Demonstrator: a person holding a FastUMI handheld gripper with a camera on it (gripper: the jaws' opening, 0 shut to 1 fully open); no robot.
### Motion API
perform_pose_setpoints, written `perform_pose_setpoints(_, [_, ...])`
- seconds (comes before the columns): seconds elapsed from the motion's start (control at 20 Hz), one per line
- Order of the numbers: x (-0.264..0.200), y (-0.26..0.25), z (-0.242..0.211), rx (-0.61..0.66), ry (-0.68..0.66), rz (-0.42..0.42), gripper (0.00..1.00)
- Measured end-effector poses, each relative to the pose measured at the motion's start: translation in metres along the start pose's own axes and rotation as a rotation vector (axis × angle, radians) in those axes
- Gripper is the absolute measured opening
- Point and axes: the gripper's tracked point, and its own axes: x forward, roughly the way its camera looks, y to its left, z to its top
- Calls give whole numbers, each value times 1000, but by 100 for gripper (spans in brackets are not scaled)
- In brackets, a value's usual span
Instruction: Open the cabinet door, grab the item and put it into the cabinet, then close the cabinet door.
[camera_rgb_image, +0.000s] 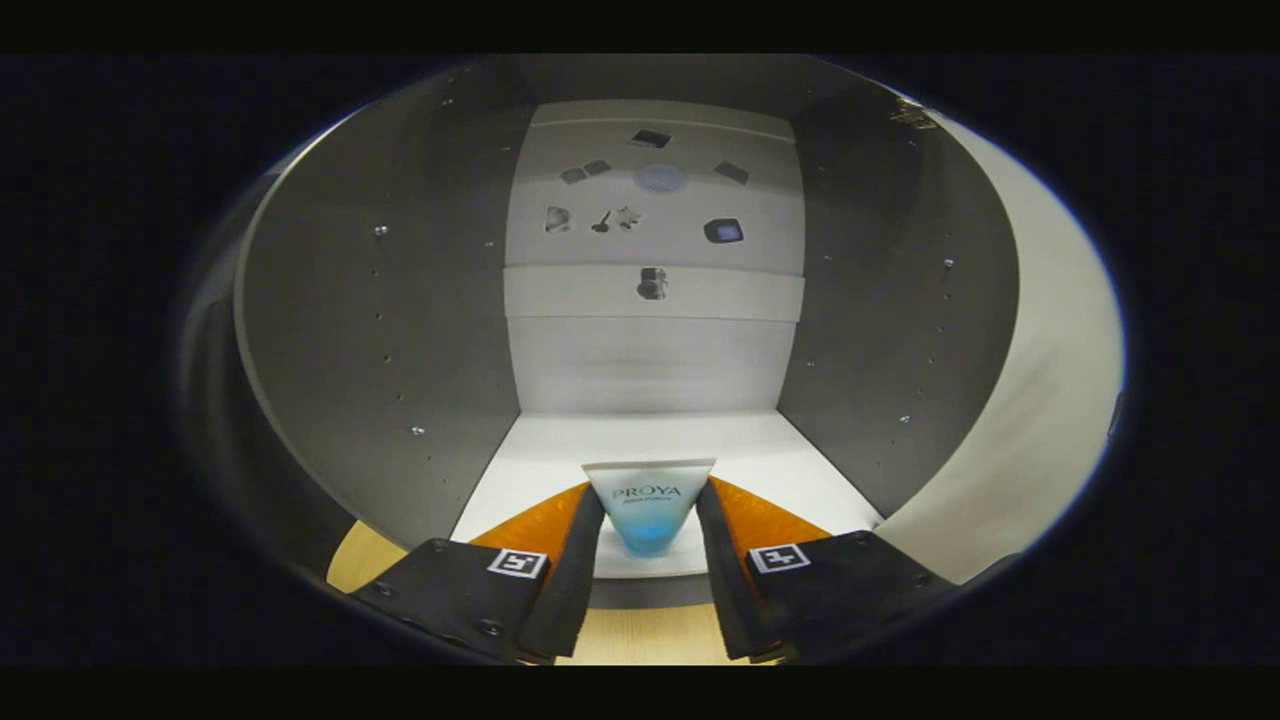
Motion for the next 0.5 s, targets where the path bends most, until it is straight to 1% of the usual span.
perform_pose_setpoints(0.1, [9, 2, -4, -7, 24, -3, 60])
perform_pose_setpoints(0.3, [20, 1, 0, -27, 21, -16, 62])
perform_pose_setpoints(0.35, [22, 0, 0, -32, 24, -18, 65])
perform_pose_setpoints(0.5, [22, -2, 1, -30, 21, -17, 69])
